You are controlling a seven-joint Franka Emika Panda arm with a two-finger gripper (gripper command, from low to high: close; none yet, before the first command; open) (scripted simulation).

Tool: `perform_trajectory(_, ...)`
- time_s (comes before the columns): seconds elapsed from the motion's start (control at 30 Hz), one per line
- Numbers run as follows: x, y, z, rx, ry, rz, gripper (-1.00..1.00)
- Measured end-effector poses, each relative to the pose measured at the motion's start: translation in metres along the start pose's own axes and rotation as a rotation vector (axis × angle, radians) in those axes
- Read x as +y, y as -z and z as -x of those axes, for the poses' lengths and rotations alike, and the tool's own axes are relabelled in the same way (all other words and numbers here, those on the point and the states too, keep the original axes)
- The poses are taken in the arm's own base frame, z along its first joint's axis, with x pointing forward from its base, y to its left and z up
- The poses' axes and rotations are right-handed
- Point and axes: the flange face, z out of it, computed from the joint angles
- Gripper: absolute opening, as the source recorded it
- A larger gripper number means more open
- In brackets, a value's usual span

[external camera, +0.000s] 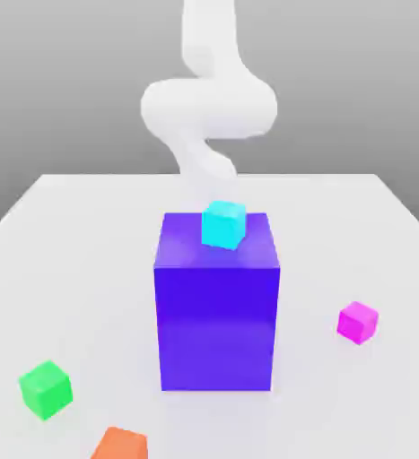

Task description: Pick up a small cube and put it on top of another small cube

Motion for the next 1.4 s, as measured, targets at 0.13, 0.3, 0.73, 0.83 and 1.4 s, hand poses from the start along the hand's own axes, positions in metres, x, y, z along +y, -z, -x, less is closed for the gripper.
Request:
perform_trajectory(0.13,-0.018,-0.069,0.042,-0.114,0.26,0.006,0.0)
perform_trajectory(0.3,-0.032,-0.141,0.11,-0.25,0.579,-0.007,0.0)
perform_trajectory(0.73,-0.007,-0.258,0.327,-0.591,1.419,-0.142,0.0)
perform_trajectory(0.83,0.013,-0.27,0.377,-0.669,1.613,-0.194,0.0)
perform_trajectory(1.4,0.097,-0.327,0.503,-0.831,2.004,-0.326,-1.0)
